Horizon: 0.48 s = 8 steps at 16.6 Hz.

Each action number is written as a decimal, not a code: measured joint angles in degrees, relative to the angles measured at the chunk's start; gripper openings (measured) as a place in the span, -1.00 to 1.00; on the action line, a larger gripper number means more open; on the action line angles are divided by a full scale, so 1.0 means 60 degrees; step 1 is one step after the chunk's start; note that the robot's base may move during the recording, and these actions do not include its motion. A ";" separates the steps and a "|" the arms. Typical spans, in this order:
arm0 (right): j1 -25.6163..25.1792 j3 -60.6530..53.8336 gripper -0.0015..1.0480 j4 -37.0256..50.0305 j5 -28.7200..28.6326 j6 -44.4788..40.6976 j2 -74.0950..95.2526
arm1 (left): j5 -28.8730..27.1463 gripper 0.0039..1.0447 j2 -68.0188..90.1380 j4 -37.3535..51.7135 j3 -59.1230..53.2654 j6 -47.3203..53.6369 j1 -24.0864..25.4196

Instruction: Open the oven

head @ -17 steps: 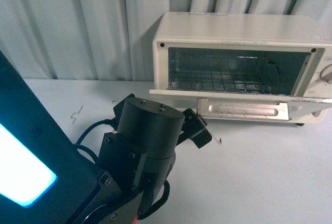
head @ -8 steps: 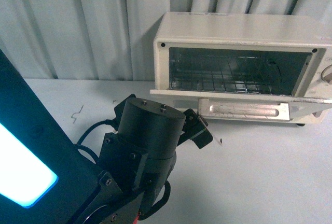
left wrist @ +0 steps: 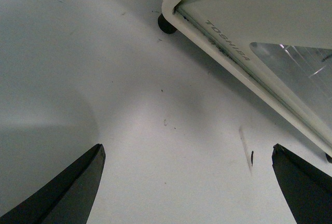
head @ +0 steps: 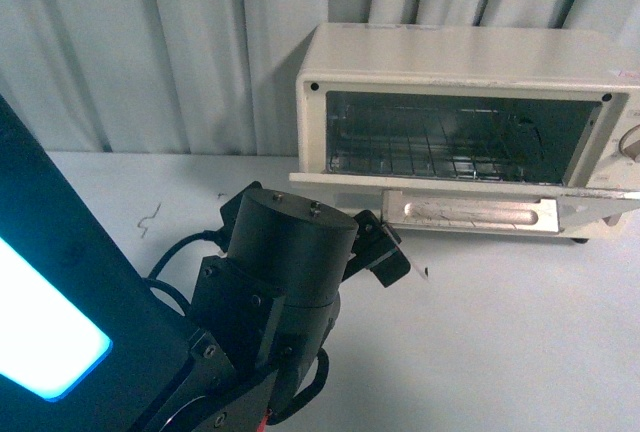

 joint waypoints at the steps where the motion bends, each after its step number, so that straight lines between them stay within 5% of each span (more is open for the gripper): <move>1: 0.0000 0.0000 -0.92 0.0000 0.0000 -0.0004 0.0000 | 0.0000 0.88 0.0000 0.0000 0.0000 0.0000 0.0000; 3: 0.0000 0.0000 -0.36 0.0000 0.0000 -0.0004 0.0000 | 0.0000 0.88 0.0000 0.0000 -0.0004 0.0000 0.0000; 8: 0.0000 0.0000 0.57 0.0000 0.0000 -0.0004 0.0000 | 0.0463 0.88 0.0058 -0.0208 0.0222 0.0200 0.0452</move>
